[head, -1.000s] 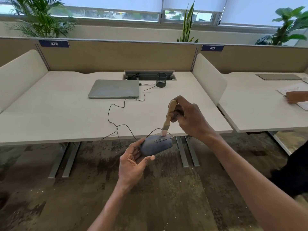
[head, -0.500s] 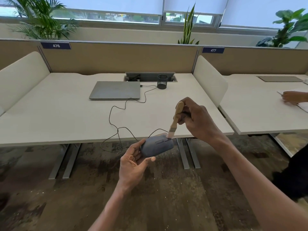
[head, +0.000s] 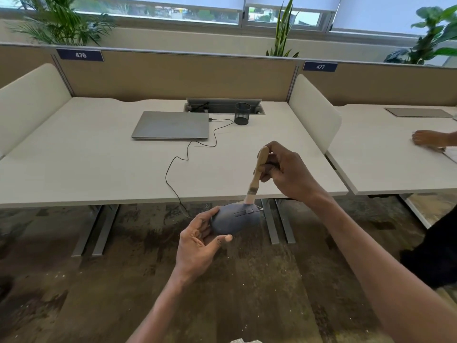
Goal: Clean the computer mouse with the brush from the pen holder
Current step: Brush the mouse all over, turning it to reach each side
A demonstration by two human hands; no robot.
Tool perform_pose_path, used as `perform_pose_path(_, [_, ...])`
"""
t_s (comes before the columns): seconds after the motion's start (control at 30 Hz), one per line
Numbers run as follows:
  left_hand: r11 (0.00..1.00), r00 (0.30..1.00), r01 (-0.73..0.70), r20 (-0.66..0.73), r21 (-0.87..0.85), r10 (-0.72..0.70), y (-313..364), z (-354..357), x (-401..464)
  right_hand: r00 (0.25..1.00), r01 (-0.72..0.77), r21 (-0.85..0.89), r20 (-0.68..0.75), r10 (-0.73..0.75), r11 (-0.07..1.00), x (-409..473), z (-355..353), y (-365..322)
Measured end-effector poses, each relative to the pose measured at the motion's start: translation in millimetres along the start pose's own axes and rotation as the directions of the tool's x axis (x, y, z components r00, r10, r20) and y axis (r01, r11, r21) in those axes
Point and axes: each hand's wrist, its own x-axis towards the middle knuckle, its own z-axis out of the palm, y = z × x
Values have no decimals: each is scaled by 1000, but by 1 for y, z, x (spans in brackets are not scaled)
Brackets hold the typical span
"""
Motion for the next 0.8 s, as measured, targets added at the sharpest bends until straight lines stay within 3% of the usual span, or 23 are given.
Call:
perform_pose_path(0.2, [1000, 1000, 12, 0, -18, -12, 3, -1, -2, 999, 29, 25, -47, -27, 999, 0, 7, -4])
perform_pose_path(0.37, [1000, 1000, 10, 17, -21, -10, 2, -2, -1, 998, 35, 31, 45, -36, 999, -1, 7, -13])
perform_pose_path(0.67, [999, 1000, 25, 19, -38, -25, 0, -3, -4, 999, 31, -4, 10, -31, 1000, 1, 12, -17])
perform_pose_path(0.8, [999, 999, 29, 29, -35, -28, 1, -2, -3, 996, 64, -57, 58, -60, 996, 4, 18, -27])
